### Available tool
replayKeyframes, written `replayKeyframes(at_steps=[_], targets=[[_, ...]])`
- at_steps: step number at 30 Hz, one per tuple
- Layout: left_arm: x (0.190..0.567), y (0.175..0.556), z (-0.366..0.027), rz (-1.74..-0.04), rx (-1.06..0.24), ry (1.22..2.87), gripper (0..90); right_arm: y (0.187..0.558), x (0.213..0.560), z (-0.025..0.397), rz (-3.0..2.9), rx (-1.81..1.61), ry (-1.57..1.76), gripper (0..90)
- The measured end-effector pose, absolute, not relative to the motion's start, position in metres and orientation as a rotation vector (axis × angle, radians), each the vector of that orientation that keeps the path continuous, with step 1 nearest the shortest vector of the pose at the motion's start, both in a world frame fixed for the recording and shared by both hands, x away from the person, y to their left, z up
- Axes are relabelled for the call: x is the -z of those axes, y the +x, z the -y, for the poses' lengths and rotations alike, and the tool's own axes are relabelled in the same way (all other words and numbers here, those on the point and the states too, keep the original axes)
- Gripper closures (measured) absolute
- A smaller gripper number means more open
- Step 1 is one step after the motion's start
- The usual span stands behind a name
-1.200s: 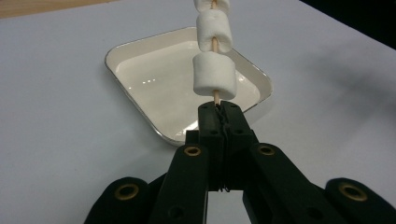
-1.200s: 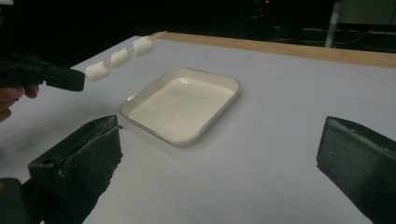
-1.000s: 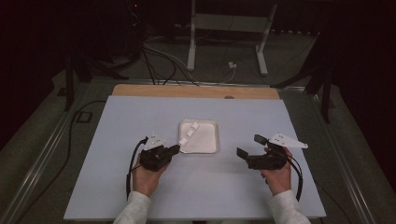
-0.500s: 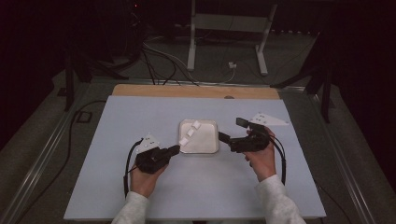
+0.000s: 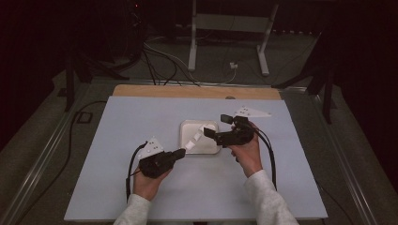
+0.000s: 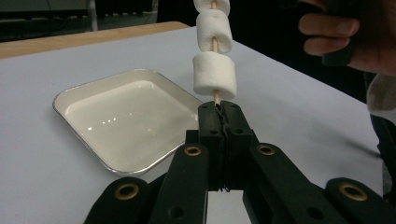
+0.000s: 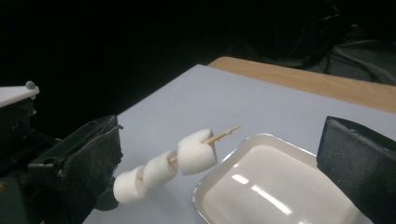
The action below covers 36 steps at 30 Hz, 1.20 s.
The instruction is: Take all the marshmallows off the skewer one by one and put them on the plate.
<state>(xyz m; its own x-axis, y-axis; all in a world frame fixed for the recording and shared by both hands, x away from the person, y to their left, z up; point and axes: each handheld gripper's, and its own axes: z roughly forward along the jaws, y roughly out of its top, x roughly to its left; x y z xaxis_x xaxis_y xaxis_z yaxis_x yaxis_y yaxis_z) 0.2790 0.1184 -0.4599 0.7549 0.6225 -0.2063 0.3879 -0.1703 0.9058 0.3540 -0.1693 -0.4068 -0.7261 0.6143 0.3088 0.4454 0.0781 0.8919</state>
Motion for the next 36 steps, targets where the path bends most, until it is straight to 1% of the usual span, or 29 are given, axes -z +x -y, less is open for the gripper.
replayKeyframes(at_steps=[3,4,6,7,8,9,12,13,14,16,18,23,25,27,28,36], targets=[[0.459,0.278,-0.12,-0.785,-0.255,1.787,90.0,0.356,0.409,0.168,-2.205,-1.737,1.111,0.0],[0.459,0.278,-0.12,-0.785,-0.258,1.78,90.0,0.358,0.412,0.167,-2.222,-1.75,1.123,2.2],[0.459,0.277,-0.122,-0.785,-0.264,1.773,90.0,0.36,0.414,0.167,-2.235,-1.755,1.147,3.7],[0.459,0.277,-0.122,-0.785,-0.266,1.773,90.0,0.361,0.415,0.167,-2.247,-1.756,1.16,6.3],[0.459,0.277,-0.122,-0.785,-0.266,1.773,90.0,0.361,0.415,0.167,-2.247,-1.756,1.16,6.3],[0.459,0.277,-0.123,-0.786,-0.268,1.769,90.0,0.362,0.416,0.166,-2.271,-1.767,1.167,12.6],[0.459,0.277,-0.122,-0.78,-0.269,1.769,90.0,0.362,0.418,0.164,-2.312,-1.817,1.169,21.0],[0.459,0.277,-0.122,-0.78,-0.269,1.769,90.0,0.362,0.418,0.164,-2.312,-1.817,1.169,21.0],[0.46,0.276,-0.121,-0.775,-0.271,1.768,90.0,0.362,0.419,0.161,-2.339,-1.853,1.186,31.6],[0.46,0.276,-0.121,-0.771,-0.271,1.769,90.0,0.363,0.421,0.159,-2.352,-1.868,1.234,43.6],[0.46,0.276,-0.121,-0.769,-0.269,1.769,90.0,0.365,0.423,0.157,-2.365,-1.914,1.28,52.5],[0.462,0.277,-0.121,-0.774,-0.268,1.769,90.0,0.367,0.426,0.154,-2.376,-1.957,1.374,68.2],[0.463,0.277,-0.121,-0.775,-0.263,1.766,90.0,0.368,0.426,0.154,-2.378,-1.982,1.403,71.9],[0.464,0.277,-0.121,-0.773,-0.266,1.771,90.0,0.368,0.427,0.154,-2.38,-1.99,1.415,73.0],[0.464,0.277,-0.12,-0.778,-0.276,1.779,90.0,0.368,0.426,0.153,-2.389,-1.994,1.439,75.1],[0.466,0.278,-0.121,-0.759,-0.295,1.8,90.0,0.365,0.42,0.152,-2.373,-1.941,1.435,78.7]])
